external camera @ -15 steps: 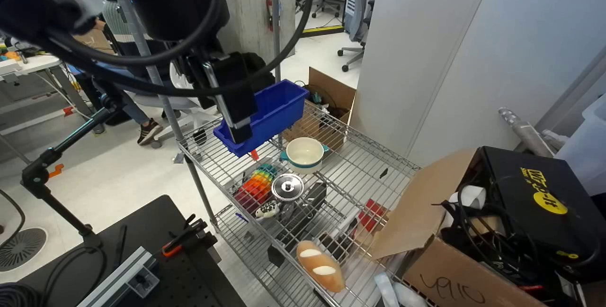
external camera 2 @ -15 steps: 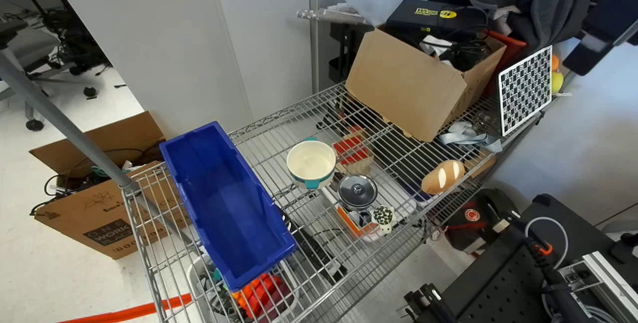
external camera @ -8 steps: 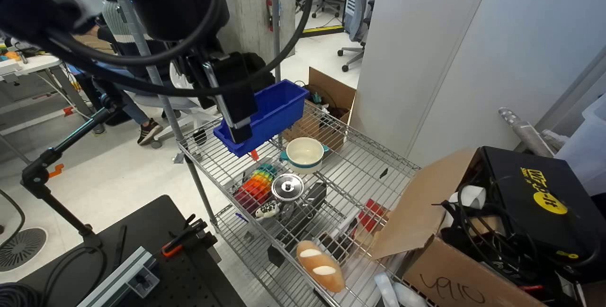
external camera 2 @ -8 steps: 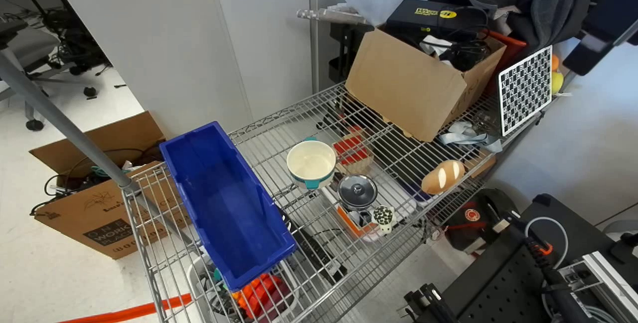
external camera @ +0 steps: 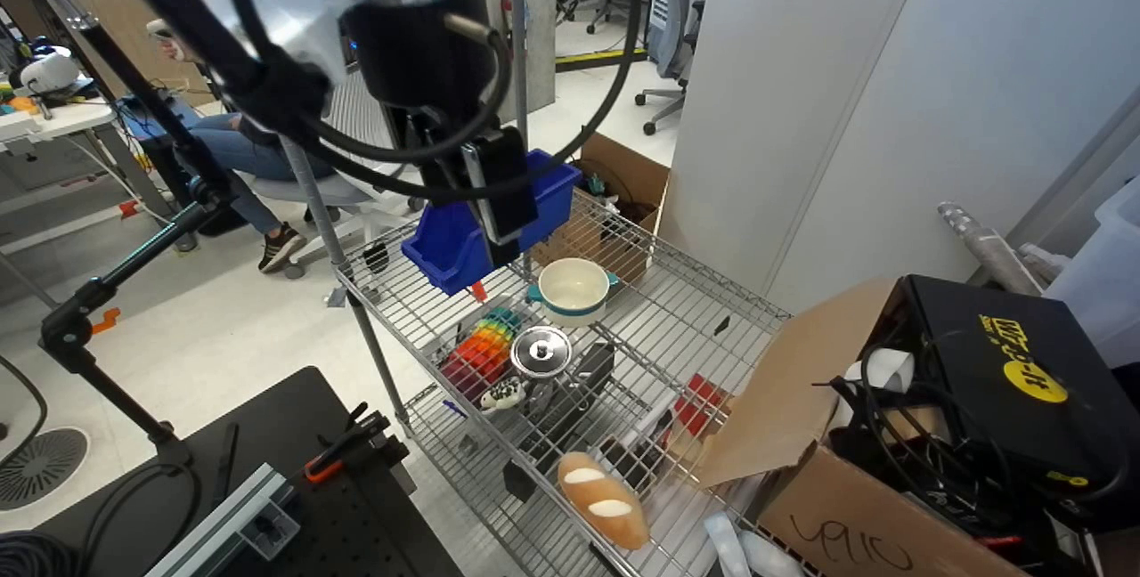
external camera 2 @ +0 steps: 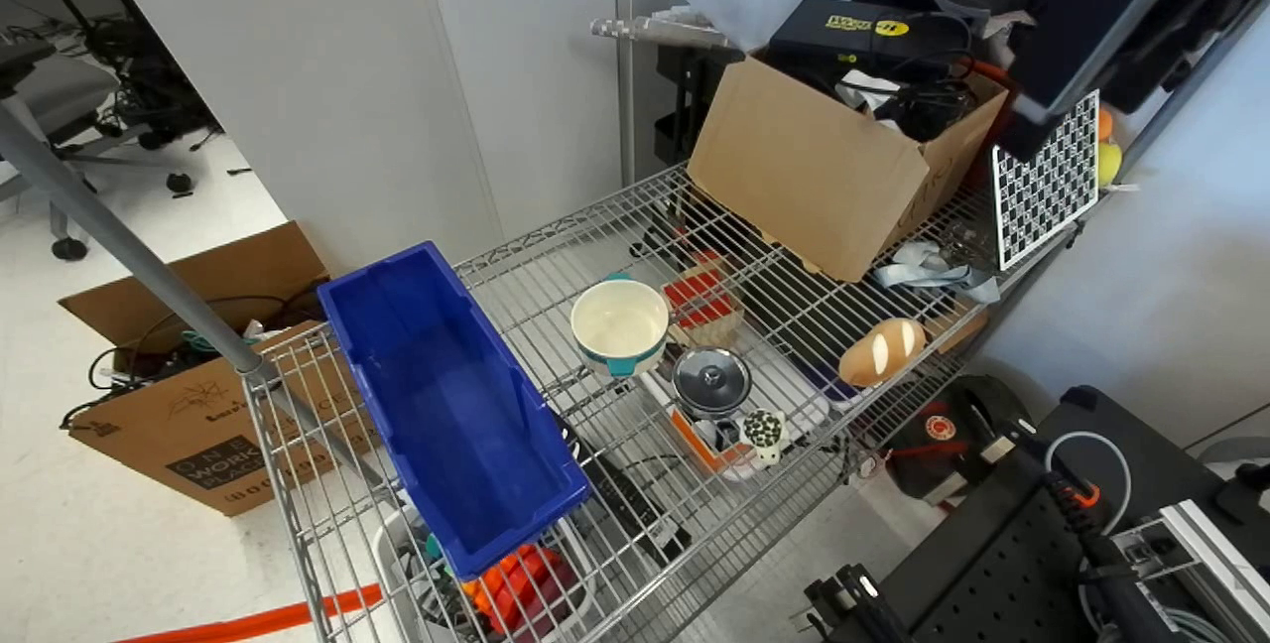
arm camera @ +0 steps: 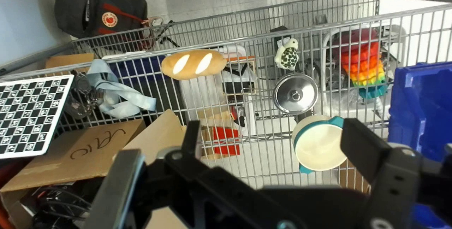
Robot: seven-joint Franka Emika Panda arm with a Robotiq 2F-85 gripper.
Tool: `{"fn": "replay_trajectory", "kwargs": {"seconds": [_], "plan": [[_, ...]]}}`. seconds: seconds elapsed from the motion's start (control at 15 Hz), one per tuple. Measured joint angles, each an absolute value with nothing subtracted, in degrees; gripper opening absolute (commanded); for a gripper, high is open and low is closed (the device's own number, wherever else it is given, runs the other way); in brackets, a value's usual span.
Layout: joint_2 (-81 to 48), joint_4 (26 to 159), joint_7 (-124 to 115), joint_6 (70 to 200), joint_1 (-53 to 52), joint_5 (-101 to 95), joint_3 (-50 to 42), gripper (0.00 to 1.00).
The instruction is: Remove the lid from the silver pan
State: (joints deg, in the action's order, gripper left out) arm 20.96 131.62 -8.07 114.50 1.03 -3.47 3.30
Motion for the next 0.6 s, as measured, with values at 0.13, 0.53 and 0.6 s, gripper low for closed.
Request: {"fn": "replay_trajectory", "kwargs": {"seconds": [0.13, 0.53, 0.6], "plan": [[15.55, 129.81, -8.19, 117.45, 0.73, -1.2, 3.3, 1.0], [-3.36, 122.25, -8.2, 121.71, -0.49, 2.72, 3.3, 1.0], [-6.31, 120.93, -8.19, 122.79, -0.54, 2.73, 3.3, 1.0]]}}
